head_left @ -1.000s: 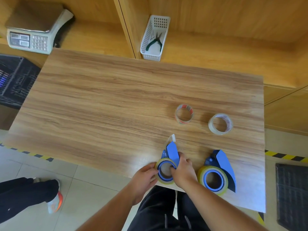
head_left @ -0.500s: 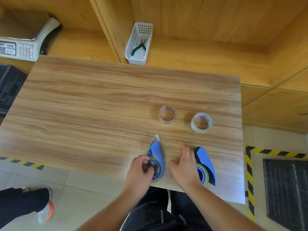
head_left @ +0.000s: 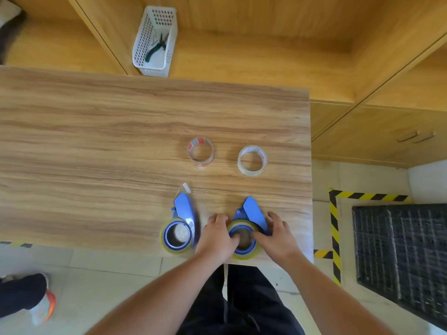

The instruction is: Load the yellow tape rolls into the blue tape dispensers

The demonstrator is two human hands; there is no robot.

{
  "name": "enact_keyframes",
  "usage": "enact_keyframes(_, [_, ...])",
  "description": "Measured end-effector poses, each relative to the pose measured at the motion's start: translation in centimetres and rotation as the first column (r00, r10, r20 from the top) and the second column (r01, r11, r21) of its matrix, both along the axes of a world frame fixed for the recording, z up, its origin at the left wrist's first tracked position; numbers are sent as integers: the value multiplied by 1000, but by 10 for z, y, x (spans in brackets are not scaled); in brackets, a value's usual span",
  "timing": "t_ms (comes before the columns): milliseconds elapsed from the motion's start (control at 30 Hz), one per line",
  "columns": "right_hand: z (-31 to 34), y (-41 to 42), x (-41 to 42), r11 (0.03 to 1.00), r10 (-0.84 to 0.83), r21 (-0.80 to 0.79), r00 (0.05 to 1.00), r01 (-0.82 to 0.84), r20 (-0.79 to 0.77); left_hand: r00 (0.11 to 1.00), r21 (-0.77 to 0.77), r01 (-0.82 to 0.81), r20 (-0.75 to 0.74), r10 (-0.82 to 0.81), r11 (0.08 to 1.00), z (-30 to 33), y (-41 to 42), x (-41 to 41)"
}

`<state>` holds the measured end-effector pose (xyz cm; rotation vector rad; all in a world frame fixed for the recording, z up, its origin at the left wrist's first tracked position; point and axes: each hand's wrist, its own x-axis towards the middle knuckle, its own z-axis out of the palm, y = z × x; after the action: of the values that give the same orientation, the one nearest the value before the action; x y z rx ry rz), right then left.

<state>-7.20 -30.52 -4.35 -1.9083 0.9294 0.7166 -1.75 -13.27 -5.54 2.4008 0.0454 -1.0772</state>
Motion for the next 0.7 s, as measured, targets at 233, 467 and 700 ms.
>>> enact_keyframes(233, [-10,5,5,996,87,-10,996,-87,12,1000,22,11,1,-11,1000,-14,0,-1])
enact_keyframes(467, [-3,1,6,994,109,-13,992,-108,63,997,-29,-69,37,70,997,-8,-14,-8])
enact_keyframes(700, [21,-19,6,983,-116,166,971,81,210,978,-142,-144,131,163,979,29,-27,-9])
